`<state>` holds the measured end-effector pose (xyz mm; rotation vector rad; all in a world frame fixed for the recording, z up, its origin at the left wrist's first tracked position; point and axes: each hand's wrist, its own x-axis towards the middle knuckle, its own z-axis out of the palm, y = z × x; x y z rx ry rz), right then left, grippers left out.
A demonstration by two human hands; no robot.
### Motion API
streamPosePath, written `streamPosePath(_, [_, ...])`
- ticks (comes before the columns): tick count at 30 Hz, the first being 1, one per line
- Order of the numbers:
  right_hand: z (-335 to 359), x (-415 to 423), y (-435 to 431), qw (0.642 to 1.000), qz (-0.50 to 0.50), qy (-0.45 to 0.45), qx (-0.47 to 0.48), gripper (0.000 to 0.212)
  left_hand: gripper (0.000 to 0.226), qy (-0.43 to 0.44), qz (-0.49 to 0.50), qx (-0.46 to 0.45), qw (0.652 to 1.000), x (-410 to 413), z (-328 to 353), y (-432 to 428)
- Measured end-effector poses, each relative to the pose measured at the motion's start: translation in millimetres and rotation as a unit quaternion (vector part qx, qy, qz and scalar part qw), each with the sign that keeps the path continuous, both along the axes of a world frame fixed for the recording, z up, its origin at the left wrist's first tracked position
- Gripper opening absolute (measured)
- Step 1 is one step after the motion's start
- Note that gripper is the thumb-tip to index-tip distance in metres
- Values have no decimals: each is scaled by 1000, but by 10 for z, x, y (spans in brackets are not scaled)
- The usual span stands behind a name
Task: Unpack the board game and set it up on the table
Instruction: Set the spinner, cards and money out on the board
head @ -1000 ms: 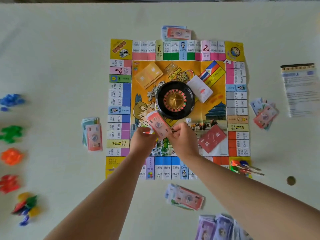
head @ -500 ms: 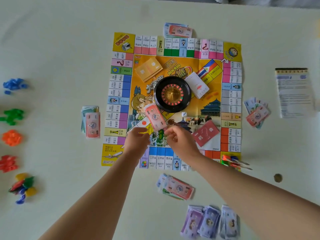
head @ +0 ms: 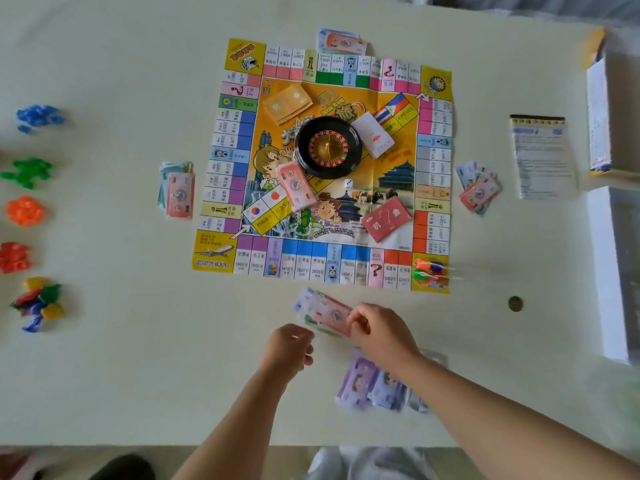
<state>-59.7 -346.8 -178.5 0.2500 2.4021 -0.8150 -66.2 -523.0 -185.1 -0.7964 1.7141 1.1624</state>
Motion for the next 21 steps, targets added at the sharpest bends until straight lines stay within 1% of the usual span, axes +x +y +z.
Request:
streamPosePath(3, [-14, 354, 17, 998, -19, 52, 35, 15, 16, -1, 1, 3, 1000, 354, 0, 0])
streamPosePath(5, [-12, 540, 23, 996, -16, 74, 55, 26, 18, -1, 10, 4, 1000, 555, -2, -3])
streamPosePath(8, [-13, 752, 27, 995, 38, 29, 89, 50, 17, -7, 35, 10, 999, 815, 14, -16])
streamPosePath(10, [-18, 864, 20, 990, 78, -3, 118, 59, 16, -16, 57, 18, 998, 996, 29, -29])
streamPosePath(14, [11, 1025, -76, 985, 89, 16, 147, 56, 15, -36, 98, 26, 994, 1316, 20, -24])
streamPosePath(17, [27, 1069, -130, 984, 94, 26, 149, 53, 15, -62, 126, -2, 990, 1520, -46, 0])
streamPosePath(19, [10, 1070, -115, 984, 95, 42, 146, 55, 19, -92, 127, -32, 987, 1650, -74, 36])
streamPosePath(21, [-10, 1075, -93, 982, 107, 49, 146, 59, 23, -129, 135, -39, 982, 1745, -54, 92])
